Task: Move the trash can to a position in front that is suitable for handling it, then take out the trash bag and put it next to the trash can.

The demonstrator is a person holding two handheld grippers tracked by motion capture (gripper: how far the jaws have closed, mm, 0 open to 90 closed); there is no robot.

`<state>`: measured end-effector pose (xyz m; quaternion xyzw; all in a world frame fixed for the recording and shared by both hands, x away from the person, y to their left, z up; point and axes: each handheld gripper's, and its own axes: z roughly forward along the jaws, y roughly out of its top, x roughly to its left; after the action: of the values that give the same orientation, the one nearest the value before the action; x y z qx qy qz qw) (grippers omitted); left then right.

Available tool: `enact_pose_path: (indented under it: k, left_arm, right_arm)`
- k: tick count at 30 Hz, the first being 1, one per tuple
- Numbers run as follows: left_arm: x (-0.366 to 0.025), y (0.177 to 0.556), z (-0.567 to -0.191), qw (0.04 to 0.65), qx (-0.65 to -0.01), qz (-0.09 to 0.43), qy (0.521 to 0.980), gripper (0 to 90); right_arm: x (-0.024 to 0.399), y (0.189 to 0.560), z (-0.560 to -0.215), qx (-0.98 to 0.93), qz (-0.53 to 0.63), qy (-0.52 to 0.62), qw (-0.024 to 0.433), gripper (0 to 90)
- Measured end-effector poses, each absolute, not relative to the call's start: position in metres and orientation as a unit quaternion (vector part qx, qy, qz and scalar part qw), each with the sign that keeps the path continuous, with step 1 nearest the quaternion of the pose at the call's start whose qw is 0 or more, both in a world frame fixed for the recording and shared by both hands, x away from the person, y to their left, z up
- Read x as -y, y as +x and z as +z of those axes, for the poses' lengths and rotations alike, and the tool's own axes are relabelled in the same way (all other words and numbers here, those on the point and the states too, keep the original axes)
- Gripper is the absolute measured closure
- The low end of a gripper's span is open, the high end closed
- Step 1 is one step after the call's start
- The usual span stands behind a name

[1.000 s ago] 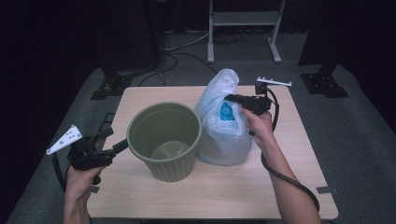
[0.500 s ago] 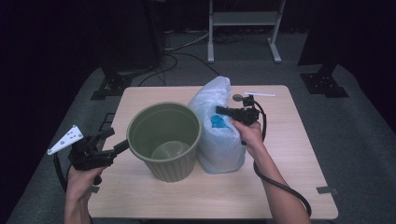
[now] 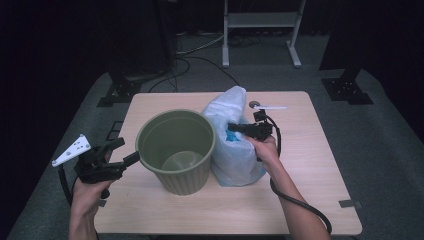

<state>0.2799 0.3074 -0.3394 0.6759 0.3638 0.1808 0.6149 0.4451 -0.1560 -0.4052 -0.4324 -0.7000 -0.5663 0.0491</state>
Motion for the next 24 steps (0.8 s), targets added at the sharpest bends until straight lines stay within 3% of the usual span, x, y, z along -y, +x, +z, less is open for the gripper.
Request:
enact_pose_path:
  k: [3, 10, 12, 16, 24]
  left_arm:
    - [-0.307, 0.28, -0.34, 0.614, -0.364, 0.18, 0.677, 9.2]
    - [-0.304, 0.28, -0.342, 0.615, -0.364, 0.174, 0.678, 9.2]
    - [-0.303, 0.28, -0.343, 0.614, -0.365, 0.172, 0.678, 9.2]
    - [-0.302, 0.28, -0.344, 0.614, -0.366, 0.173, 0.677, 9.2]
    - [-0.304, 0.277, -0.341, 0.614, -0.367, 0.184, 0.675, 9.2]
  right_arm:
    - [0.162, 0.444, -0.405, 0.695, -0.572, -0.432, 0.055, 77.0]
    - [0.185, 0.435, -0.394, 0.675, -0.617, -0.4, 0.063, 42.1]
    - [0.194, 0.432, -0.388, 0.669, -0.626, -0.397, 0.058, 36.4]
    - [0.213, 0.425, -0.379, 0.66, -0.636, -0.397, 0.053, 29.9]
    - [0.249, 0.4, -0.379, 0.659, -0.631, -0.408, 0.038, 27.5]
